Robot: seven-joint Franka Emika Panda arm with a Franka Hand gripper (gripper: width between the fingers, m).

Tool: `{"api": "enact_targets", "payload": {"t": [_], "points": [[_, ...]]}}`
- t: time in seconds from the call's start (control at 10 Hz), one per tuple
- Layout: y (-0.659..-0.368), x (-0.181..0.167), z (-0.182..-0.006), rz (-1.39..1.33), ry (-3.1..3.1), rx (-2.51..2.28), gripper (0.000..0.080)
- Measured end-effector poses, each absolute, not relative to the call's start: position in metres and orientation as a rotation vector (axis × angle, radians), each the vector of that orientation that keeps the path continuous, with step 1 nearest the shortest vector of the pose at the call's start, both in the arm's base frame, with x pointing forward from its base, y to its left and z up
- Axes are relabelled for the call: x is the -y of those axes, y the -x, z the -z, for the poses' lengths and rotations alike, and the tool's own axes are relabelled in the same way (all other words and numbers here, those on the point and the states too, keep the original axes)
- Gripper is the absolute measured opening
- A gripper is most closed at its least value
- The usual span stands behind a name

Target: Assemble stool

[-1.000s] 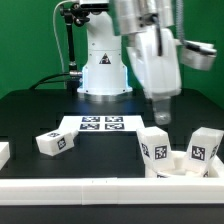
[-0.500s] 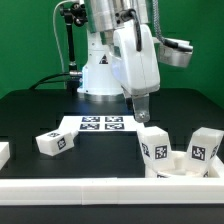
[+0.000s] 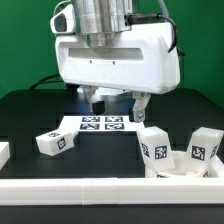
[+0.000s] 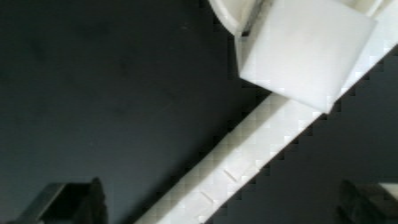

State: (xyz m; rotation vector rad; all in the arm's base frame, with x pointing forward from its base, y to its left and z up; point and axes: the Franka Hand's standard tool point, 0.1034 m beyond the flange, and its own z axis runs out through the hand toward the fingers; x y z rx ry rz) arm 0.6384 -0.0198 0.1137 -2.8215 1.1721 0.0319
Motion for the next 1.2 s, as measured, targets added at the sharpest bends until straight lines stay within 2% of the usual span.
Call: {"api": "enact_targets", "payload": {"t": [0.3,0.5,0.8,0.9,1.2], "points": [[-0.638,0.024,-0.113,-0.016,2.929,-0.862,0.0649],[-0.630,0.064,-0.109,0.010,2.949,-0.753,0.0649],[-0.599,0.139,-0.096,-0.027,2.925,-0.817,0.0649],[-0.595,0.153,-0.095,-0.029,2.916,-0.848,0.0649],[-0.596,0.150,-0.095,-0.027,2.917,-0.848,0.0649]]}}
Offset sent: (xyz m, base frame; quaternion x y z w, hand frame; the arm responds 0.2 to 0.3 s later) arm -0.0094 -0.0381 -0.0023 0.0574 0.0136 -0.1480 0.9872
